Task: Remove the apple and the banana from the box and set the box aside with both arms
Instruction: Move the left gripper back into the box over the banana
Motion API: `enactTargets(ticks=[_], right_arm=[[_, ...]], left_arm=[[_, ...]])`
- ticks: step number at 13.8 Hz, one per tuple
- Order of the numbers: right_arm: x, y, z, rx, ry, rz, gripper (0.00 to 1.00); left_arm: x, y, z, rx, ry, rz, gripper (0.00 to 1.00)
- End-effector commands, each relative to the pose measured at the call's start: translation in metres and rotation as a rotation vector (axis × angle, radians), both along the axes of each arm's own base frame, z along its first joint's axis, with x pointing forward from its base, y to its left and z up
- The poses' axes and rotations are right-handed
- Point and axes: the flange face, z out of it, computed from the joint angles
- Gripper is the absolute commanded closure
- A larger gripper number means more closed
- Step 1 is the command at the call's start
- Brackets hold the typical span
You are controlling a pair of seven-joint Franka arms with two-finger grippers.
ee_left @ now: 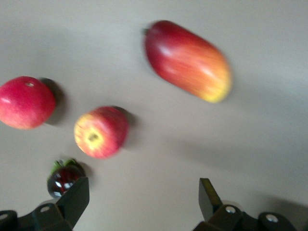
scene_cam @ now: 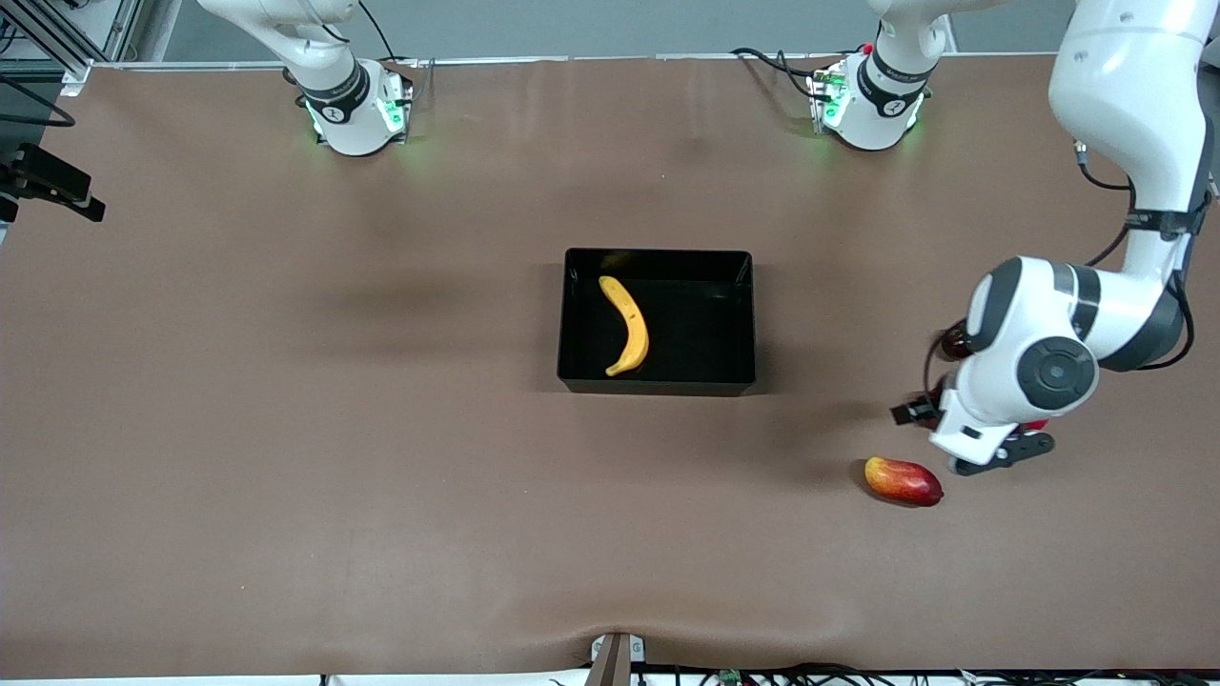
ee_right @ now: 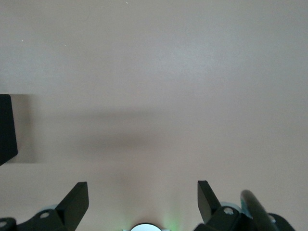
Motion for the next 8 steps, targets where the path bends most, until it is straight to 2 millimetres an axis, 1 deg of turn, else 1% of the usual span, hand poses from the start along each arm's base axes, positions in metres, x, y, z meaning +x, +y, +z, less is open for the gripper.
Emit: enactTargets(ticks=[1,3,5,6,7,8], right_arm=[[-0.001,-0.003,0.001,0.005,-0.002,-0.012,0.00],[-0.001,-0.003,0.001,0.005,-0.002,-0.012,0.00],[-0.001,-0.004,0.001,0.005,-0.002,-0.014,0.00],[-0.001,-0.004,0.001,0.006,-0.002,-0.012,0.00],[-0.001,-0.004,0.001,0.005,-0.002,-0.014,0.00],[-0.001,-0.003,0.001,0.005,-0.002,-0.012,0.00]], left_arm=[[-0.008,-0.055,0.028,-0.022,0.009,-0.070,0.00],[-0.020,-0.095,0.034,-0.049,0.005,-0.094,0.00],[-0.036,-0.141,0.030,-0.038,-0.002,-0.101,0.00],[-0.047,-0.168,0.027,-0.040,0.000,-0.134,0.00],[-0.055,-0.188,0.023,-0.040,0.002,-0.148,0.00],[-0.057,-0.198,0.007,-0.054,0.011,-0.137,0.00]])
